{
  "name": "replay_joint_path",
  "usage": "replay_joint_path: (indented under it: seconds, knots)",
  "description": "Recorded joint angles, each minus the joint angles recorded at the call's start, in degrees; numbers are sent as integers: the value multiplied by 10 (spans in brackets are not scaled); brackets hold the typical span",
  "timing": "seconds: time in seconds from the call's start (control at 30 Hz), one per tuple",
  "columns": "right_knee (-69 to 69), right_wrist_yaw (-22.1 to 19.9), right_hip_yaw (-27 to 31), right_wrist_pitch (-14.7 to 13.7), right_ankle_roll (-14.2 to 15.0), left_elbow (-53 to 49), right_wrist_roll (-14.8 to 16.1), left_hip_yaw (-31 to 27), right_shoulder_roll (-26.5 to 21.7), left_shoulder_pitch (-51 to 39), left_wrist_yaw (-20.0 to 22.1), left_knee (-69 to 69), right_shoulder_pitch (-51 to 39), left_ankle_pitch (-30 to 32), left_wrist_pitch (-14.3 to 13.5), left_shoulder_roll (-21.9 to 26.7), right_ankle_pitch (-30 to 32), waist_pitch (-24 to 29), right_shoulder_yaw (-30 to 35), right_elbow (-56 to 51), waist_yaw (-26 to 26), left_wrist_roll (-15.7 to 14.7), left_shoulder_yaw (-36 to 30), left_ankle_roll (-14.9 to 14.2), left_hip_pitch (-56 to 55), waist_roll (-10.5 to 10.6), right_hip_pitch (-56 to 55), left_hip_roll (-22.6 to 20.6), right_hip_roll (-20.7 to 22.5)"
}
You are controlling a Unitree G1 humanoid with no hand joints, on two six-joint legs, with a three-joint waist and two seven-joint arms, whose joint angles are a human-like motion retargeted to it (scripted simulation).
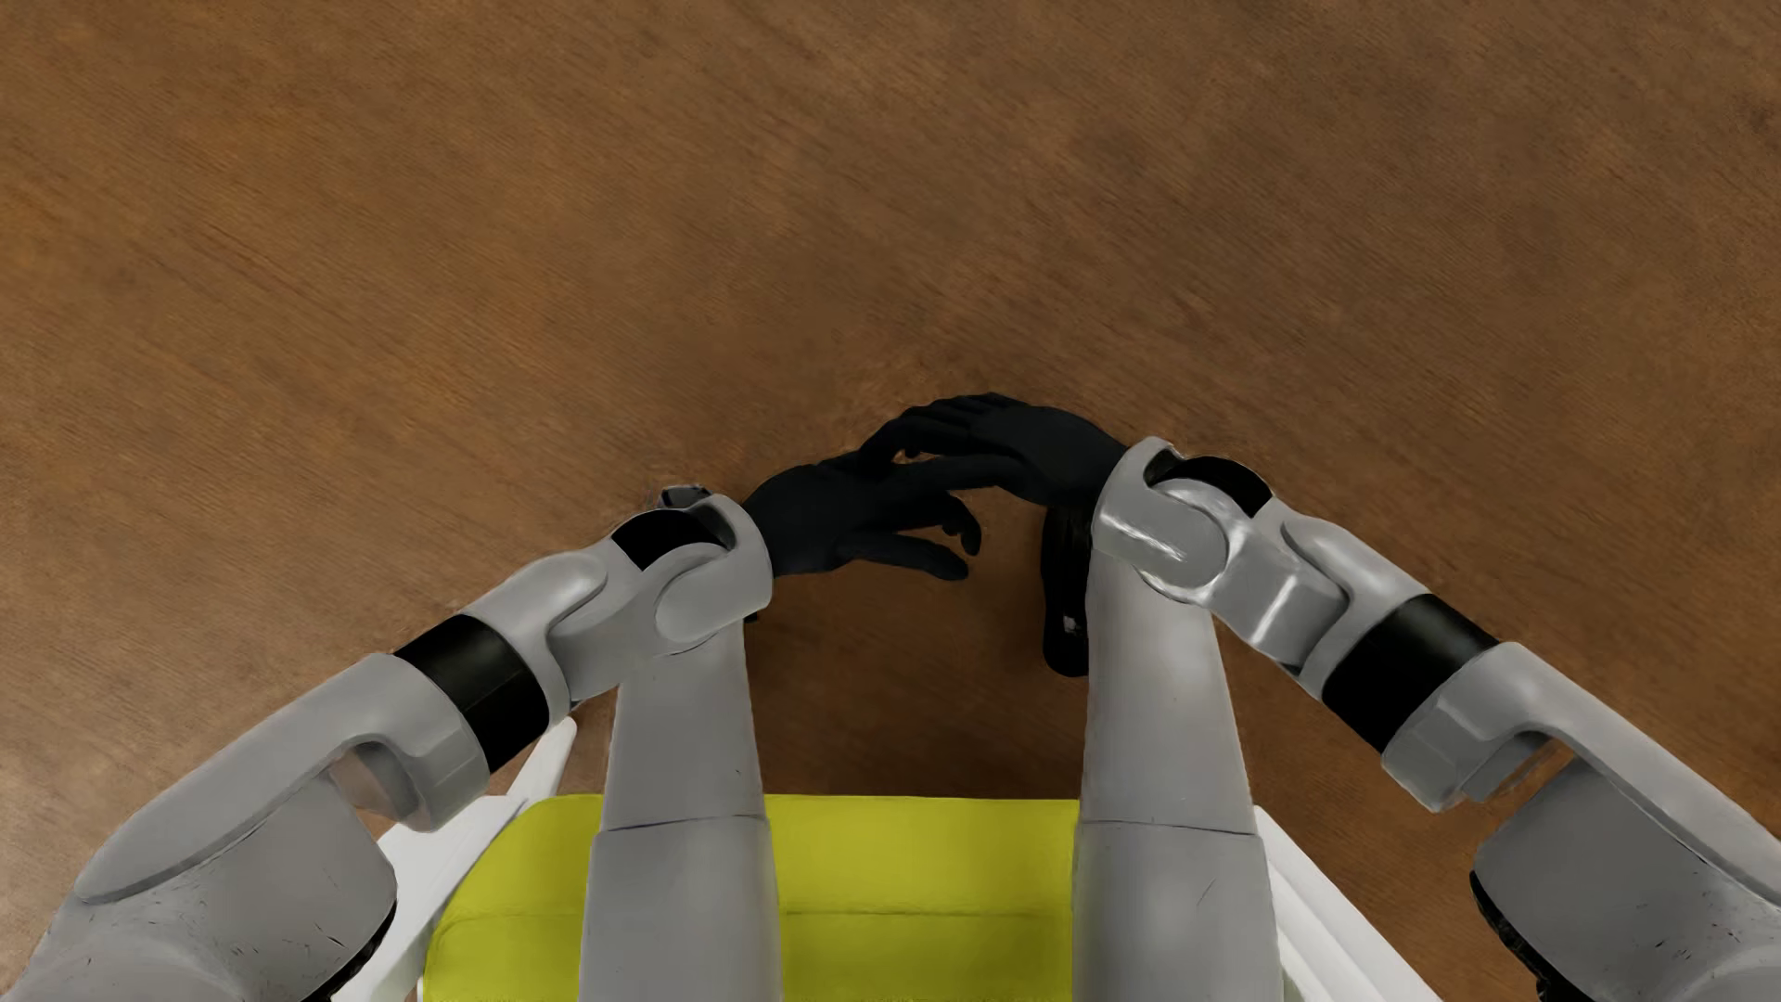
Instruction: Rise from the yellow chair
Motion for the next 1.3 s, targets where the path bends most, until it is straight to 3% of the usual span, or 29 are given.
replay_joint_path:
  seconds: [0.07,0.1,0.2,0.3,0.43,0.5,0.57,0.67,0.8,1.03,1.17,1.23,1.3]
  knots:
    - [-120,29,-17,9,-11,113,-43,22,78,51,-62,-114,44,30,2,-78,32,-40,-27,137,0,22,47,10,92,-4,97,-3,6]
    - [-181,39,-24,26,-19,159,-48,33,110,77,-88,-173,69,46,17,-109,50,-63,-45,199,0,16,78,15,139,-6,146,-5,12]
    - [-371,24,-43,108,-42,253,-6,64,165,167,-78,-348,159,94,106,-160,103,-139,-107,322,5,-37,142,35,284,-15,302,-19,29]
    - [-544,44,-62,125,-53,252,34,99,165,278,-124,-508,268,130,109,-140,145,-228,-165,360,6,-69,211,47,428,-20,456,-35,42]
    - [-676,31,-85,114,-58,234,51,134,147,402,-129,-655,384,150,90,-101,156,-339,-233,381,8,-81,292,48,563,-22,586,-45,53]
    - [-718,21,-99,116,-49,276,74,157,144,444,-96,-654,431,122,95,-100,147,-356,-284,400,14,-94,348,37,620,-28,666,-40,53]
    - [-718,5,-103,125,-47,337,82,160,153,464,-53,-653,454,109,126,-111,134,-384,-305,434,18,-118,371,40,647,-31,693,-40,54]
    - [-715,5,-109,133,-43,389,82,165,162,472,-43,-655,464,102,143,-117,125,-403,-316,462,20,-121,388,40,673,-32,716,-40,51]
    - [-716,16,-113,128,-42,361,84,159,172,481,-75,-656,471,100,127,-109,120,-414,-317,439,24,-103,379,41,677,-37,725,-44,47]
    - [-715,13,-132,123,-49,300,95,121,176,462,-78,-654,467,118,121,-143,126,-415,-302,410,38,-112,338,52,648,-34,721,-66,29]
    - [-672,12,-144,122,-53,284,99,90,165,454,-79,-622,472,117,116,-151,118,-411,-295,411,41,-103,332,51,609,-31,701,-81,13]
    - [-583,15,-148,123,-50,296,98,77,161,447,-76,-622,470,125,122,-148,88,-403,-292,413,39,-106,336,47,594,-31,656,-86,-5]
    - [-505,10,-138,124,-66,313,96,68,162,443,-63,-629,463,137,131,-137,47,-390,-286,416,35,-105,344,45,591,-31,625,-89,-11]
